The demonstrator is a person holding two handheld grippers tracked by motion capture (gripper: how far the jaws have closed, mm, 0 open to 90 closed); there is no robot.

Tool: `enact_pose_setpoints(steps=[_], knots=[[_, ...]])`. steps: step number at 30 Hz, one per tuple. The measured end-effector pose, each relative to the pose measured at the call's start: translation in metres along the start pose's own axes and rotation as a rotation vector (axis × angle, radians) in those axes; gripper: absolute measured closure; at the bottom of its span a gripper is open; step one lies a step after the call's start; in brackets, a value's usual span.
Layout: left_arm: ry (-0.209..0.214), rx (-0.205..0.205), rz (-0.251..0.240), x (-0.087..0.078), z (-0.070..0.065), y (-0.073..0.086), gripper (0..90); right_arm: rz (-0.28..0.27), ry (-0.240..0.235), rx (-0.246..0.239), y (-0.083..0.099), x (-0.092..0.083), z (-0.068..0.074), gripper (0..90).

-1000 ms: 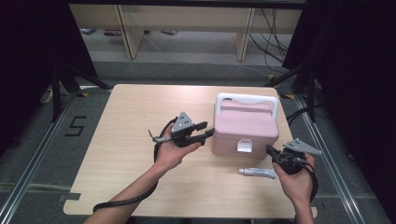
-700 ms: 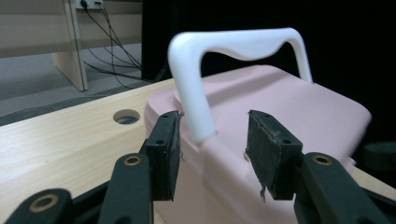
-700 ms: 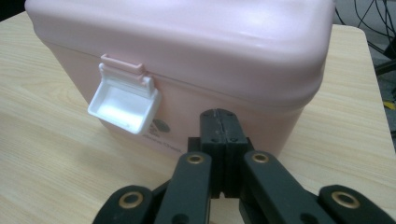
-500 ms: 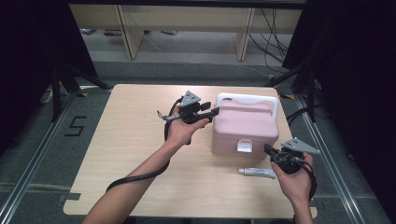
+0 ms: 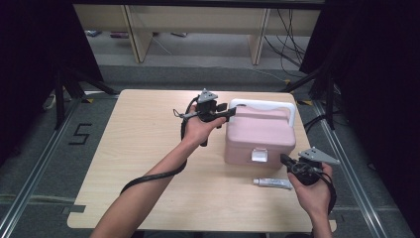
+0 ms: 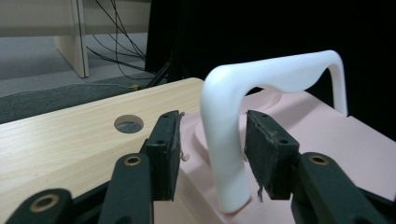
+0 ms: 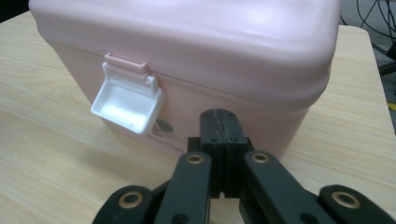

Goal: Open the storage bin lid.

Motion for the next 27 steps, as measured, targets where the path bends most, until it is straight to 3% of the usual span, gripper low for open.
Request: enact_pose_setpoints(steps=[2, 3, 4, 6, 8, 10, 12, 14, 17, 25, 26, 27], knots=[[0.007, -0.013, 0.007, 0.002, 0.0, 0.0, 56.8, -0.001, 0.0, -0.001, 0.001, 0.001, 0.0, 90.0], [0.007, -0.012, 0.006, 0.003, 0.0, -0.001, 57.9, -0.003, -0.015, 0.046, 0.001, 0.002, 0.004, 90.0], [0.004, -0.005, 0.008, 0.003, -0.001, -0.001, 58.9, -0.001, -0.005, -0.002, 0.002, 0.002, 0.0, 90.0], [0.006, -0.011, 0.008, 0.005, -0.003, -0.001, 61.9, 0.003, -0.008, -0.001, 0.001, 0.002, 0.001, 90.0], [0.02, -0.015, 0.01, 0.007, -0.005, 0.0, 66.3, 0.002, -0.016, 0.035, 0.001, 0.003, 0.004, 90.0], [0.003, -0.022, 0.01, 0.008, -0.006, 0.0, 69.8, 0.003, -0.017, 0.037, 0.001, 0.003, 0.004, 90.0], [0.005, -0.059, 0.007, 0.008, -0.006, -0.001, 71.1, -0.001, -0.01, -0.002, 0.001, 0.002, 0.001, 90.0], [0.004, -0.07, 0.017, 0.008, -0.005, -0.001, 71.6, -0.002, -0.013, 0.016, 0.001, 0.002, 0.002, 90.0], [0.013, -0.088, 0.03, 0.008, -0.006, -0.003, 71.8, -0.007, -0.001, -0.009, 0.0, 0.001, -0.002, 90.0], [0.018, -0.133, 0.044, 0.01, -0.006, -0.011, 71.8, -0.021, 0.012, 0.03, -0.009, -0.005, -0.006, 90.0], [0.015, -0.134, 0.043, 0.01, -0.006, -0.013, 71.7, -0.03, 0.014, 0.007, -0.01, -0.005, -0.008, 90.0], [0.018, -0.138, 0.044, 0.01, -0.006, -0.014, 71.7, -0.03, 0.002, 0.048, -0.011, -0.004, -0.004, 90.0]])
Point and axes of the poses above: each handheld gripper's, and its own axes: x roughly forward along the jaws, y roughly out of its underside, z roughly to its left, the point moved 8 cm from there along x, roughly forward along the jaws, and after that the axes turned 12 degrees about -x, right-handed, at the moved point
